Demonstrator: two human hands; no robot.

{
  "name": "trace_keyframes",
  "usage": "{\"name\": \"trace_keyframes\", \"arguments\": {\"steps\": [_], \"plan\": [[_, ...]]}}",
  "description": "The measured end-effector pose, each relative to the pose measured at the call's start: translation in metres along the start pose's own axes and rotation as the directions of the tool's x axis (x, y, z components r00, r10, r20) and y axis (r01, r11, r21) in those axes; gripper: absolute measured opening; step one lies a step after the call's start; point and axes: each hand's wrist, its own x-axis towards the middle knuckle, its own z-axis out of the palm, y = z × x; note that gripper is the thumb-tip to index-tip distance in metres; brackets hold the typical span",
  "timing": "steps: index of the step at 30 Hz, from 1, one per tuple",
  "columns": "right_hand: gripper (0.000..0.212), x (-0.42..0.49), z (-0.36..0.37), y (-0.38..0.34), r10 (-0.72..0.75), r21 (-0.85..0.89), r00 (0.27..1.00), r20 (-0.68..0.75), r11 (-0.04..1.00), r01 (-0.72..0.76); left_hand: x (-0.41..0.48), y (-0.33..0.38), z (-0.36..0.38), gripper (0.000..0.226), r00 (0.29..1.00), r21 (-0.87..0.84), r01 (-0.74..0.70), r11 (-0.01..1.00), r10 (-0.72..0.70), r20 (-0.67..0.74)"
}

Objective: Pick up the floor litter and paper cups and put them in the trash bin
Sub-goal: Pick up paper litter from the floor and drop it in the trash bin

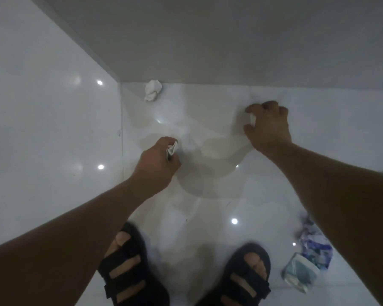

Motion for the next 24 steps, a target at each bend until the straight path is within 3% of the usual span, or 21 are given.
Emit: {"name": "trace_keyframes", "arguments": {"steps": [6,12,19,24], "plan": [[0.046,-0.098,-0.015,-0.063,-0.116,0.209,0.985,0.127,0.974,0.088,-0.042,0.029,-0.04,0.027,0.999,0.079,-0.008,0.997,0.005,0.038],[0.052,-0.175,-0.109,-0.139,-0.195,0.379,0.971,0.139,0.916,0.129,-0.119,0.073,-0.129,0.034,0.999,0.173,0.046,0.984,-0.046,-0.007],[0.052,-0.254,-0.256,-0.225,-0.289,0.372,0.951,0.112,0.899,0.23,-0.247,0.148,-0.247,0.03,0.996,0.126,0.059,0.99,-0.049,-0.081],[0.053,-0.308,-0.352,-0.289,-0.417,0.341,0.901,0.118,0.869,0.358,-0.347,0.184,-0.32,0.029,0.974,0.027,0.097,0.995,-0.089,-0.21]]}}
